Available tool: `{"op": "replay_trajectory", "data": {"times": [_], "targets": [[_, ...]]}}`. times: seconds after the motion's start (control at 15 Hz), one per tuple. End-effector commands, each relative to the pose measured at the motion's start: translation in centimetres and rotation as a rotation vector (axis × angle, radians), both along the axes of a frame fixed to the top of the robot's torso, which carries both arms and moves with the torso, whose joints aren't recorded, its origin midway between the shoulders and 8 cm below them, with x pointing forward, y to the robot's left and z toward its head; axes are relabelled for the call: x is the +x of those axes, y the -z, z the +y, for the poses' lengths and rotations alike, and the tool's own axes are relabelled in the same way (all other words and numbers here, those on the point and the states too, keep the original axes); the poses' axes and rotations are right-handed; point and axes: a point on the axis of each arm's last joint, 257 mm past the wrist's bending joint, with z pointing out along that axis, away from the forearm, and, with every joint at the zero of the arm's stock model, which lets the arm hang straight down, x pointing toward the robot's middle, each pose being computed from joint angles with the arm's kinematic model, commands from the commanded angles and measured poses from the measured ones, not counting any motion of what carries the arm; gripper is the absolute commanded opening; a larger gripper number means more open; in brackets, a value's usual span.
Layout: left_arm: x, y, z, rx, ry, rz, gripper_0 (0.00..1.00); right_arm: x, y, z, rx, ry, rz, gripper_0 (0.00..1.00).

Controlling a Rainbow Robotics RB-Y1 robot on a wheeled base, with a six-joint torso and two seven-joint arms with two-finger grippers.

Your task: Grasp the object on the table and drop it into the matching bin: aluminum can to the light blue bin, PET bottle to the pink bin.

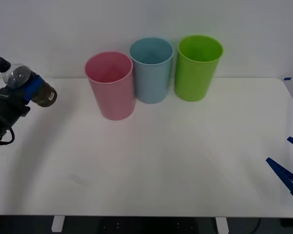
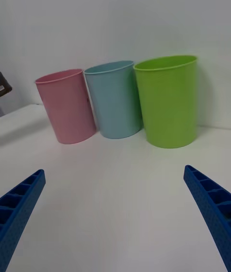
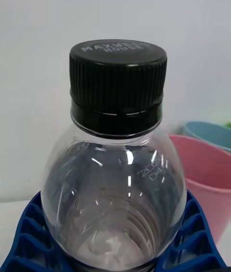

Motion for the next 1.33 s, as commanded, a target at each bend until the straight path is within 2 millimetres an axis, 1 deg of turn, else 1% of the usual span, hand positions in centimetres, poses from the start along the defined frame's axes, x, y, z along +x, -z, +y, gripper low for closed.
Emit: {"op": "replay_trajectory", "data": {"times": [0.07, 0.4, 0.67, 0.8, 0.93, 1.07, 1.33], "targets": [[0.9, -2.7, -1.4, -0.029, 0.058, -0.004, 0.00, 0.0, 0.0, 0.0, 0.000, 0.000, 0.000, 1.00], [2.3, -7.5, -3.7, -0.068, 0.145, -0.024, 0.00, 0.0, 0.0, 0.0, 0.000, 0.000, 0.000, 1.00], [3.4, -10.4, -6.4, -0.044, 0.206, -0.023, 0.00, 0.0, 0.0, 0.0, 0.000, 0.000, 0.000, 1.00], [4.1, -10.7, -7.8, -0.003, 0.239, -0.003, 0.00, 0.0, 0.0, 0.0, 0.000, 0.000, 0.000, 1.00], [5.4, -10.3, -8.9, 0.037, 0.256, 0.018, 0.00, 0.0, 0.0, 0.0, 0.000, 0.000, 0.000, 1.00], [7.0, -9.8, -10.8, 0.075, 0.276, 0.041, 0.00, 0.0, 0.0, 0.0, 0.000, 0.000, 0.000, 1.00], [9.5, -9.5, -14.3, 0.114, 0.297, 0.056, 0.00, 0.0, 0.0, 0.0, 0.000, 0.000, 0.000, 1.00]]}}
